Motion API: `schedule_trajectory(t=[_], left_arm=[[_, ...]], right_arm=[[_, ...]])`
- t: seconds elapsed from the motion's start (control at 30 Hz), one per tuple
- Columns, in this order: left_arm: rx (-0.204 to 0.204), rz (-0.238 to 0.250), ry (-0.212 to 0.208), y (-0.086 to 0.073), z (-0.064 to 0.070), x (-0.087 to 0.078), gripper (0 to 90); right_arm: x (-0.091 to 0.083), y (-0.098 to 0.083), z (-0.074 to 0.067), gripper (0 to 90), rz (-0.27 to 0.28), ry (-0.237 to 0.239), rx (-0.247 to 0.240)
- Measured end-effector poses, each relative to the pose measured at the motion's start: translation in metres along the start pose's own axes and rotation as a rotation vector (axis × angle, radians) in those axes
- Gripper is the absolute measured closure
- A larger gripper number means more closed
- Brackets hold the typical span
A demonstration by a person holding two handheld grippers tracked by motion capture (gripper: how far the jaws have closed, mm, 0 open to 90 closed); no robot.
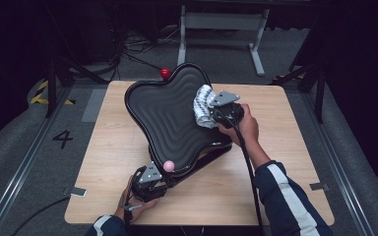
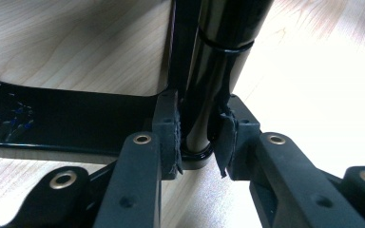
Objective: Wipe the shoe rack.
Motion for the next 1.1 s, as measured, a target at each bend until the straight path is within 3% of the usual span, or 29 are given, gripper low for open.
schedule_trajectory(t=[0.13, 0.3, 0.57, 0.77, 1.1], left_arm=[[0.001, -0.001, 0.000, 0.000, 0.000, 0.000, 71.8], [0.005, -0.003, -0.002, 0.000, -0.001, 0.000, 71.9], [0.014, 0.004, -0.003, 0.001, 0.000, 0.001, 71.9], [0.016, 0.004, -0.001, 0.001, -0.001, 0.001, 71.9], [0.018, 0.007, 0.006, 0.000, 0.000, 0.001, 72.0]], right_arm=[[-0.001, -0.006, 0.009, 80.2, -0.001, 0.009, 0.043], [-0.002, -0.005, 0.003, 80.1, 0.010, 0.028, 0.036], [-0.010, 0.000, -0.037, 80.1, 0.064, 0.129, -0.022], [-0.016, 0.003, -0.069, 80.1, 0.101, 0.161, -0.076], [-0.026, 0.016, -0.123, 80.1, 0.161, 0.275, -0.150]])
Point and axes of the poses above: each handheld gripper's, and its own axes: x roughly forward along the jaws, y roughly out of its top, z roughly to its right, the point moved 3 cm from there along x, roughly forward along the jaws, and after that the axes turned 2 degrees about z, right-handed, at the moved point
